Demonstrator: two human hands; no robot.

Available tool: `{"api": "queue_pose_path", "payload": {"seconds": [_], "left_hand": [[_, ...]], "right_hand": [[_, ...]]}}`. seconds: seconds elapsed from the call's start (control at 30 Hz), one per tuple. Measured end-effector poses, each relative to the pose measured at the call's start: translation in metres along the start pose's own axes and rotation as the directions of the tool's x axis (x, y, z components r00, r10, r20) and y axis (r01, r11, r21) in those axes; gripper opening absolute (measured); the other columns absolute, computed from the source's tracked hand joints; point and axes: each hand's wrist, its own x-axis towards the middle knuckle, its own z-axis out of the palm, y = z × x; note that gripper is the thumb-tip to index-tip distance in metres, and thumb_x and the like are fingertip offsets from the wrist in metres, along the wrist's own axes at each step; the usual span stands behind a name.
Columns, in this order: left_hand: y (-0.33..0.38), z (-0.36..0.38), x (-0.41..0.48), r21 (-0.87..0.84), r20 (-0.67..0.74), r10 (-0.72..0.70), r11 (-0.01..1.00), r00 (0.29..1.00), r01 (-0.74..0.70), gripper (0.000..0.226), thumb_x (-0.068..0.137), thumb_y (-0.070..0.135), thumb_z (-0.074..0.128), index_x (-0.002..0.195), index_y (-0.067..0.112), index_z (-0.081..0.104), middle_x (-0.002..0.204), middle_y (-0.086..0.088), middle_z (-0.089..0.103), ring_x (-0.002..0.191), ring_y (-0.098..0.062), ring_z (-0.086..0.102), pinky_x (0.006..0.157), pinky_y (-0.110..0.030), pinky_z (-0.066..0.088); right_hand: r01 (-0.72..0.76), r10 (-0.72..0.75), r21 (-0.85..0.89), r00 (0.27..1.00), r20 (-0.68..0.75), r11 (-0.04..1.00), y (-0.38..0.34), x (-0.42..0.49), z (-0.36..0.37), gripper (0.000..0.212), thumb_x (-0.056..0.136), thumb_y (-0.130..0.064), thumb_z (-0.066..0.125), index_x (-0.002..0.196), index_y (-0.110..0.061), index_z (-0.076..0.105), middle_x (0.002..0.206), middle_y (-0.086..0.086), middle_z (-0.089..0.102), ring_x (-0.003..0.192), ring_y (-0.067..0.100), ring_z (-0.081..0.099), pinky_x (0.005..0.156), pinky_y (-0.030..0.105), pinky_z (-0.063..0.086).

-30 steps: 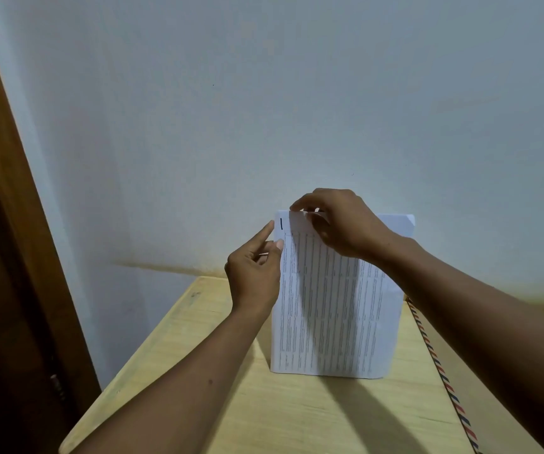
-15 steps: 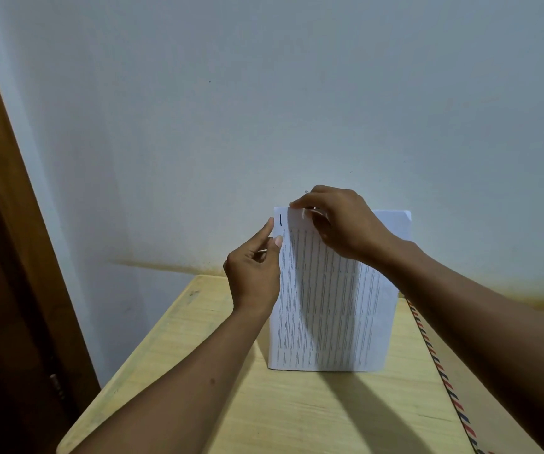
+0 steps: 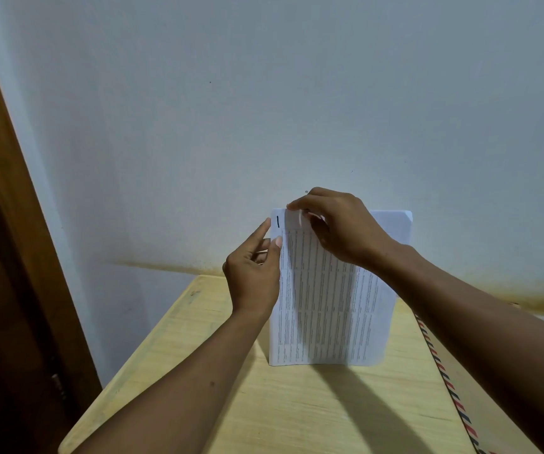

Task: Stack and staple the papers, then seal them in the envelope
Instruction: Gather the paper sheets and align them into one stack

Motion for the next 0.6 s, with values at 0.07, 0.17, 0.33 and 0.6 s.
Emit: {"api": "queue_pose_path", "payload": {"seconds": [0.07,0.17,0.33,0.6], "left_hand": [[0.0012,-0.0005,-0.0010,0.005,0.010,-0.007,1.000,1.000,0.007,0.041,0.092,0.017,0.075,0.132,0.025,0.068,0.089,0.009,0.073,0.071,0.005,0.068,0.072,-0.008,0.055],[0.0027,-0.0005,-0.0023,0.014,0.018,-0.009,1.000,1.000,0.009,0.046,0.092,0.019,0.076,0.135,0.028,0.066,0.092,0.011,0.073,0.073,0.002,0.071,0.071,-0.012,0.058],[0.0029,0.0006,-0.0033,0.017,0.015,0.007,1.000,1.000,-0.007,0.041,0.093,0.020,0.074,0.133,0.028,0.068,0.092,0.007,0.074,0.073,0.000,0.070,0.071,-0.010,0.056],[0.0006,0.0014,-0.0030,0.010,0.005,0.026,1.000,1.000,-0.026,0.040,0.092,0.014,0.075,0.131,0.024,0.069,0.085,0.014,0.074,0.073,0.006,0.068,0.073,-0.005,0.052]], "right_hand": [[0.002,-0.002,-0.008,1.000,-0.002,1.000,-0.0001,-0.0008,-0.0002,0.036,0.094,-0.010,0.057,0.127,-0.020,0.065,0.118,0.000,0.068,0.103,0.022,0.065,0.079,0.039,0.056],[-0.004,0.004,-0.023,1.000,-0.005,1.000,0.0003,-0.0021,-0.0007,0.039,0.092,-0.015,0.058,0.131,-0.022,0.062,0.120,0.000,0.068,0.104,0.022,0.065,0.082,0.040,0.055],[-0.012,0.012,-0.034,1.000,-0.005,0.999,0.0019,-0.0045,0.0011,0.037,0.091,-0.019,0.061,0.128,-0.023,0.064,0.117,0.000,0.068,0.102,0.021,0.064,0.081,0.038,0.055],[-0.020,0.019,-0.036,1.000,-0.015,0.999,0.0042,-0.0050,0.0037,0.035,0.094,-0.017,0.061,0.128,-0.022,0.065,0.120,0.001,0.067,0.106,0.021,0.063,0.083,0.033,0.052]]}}
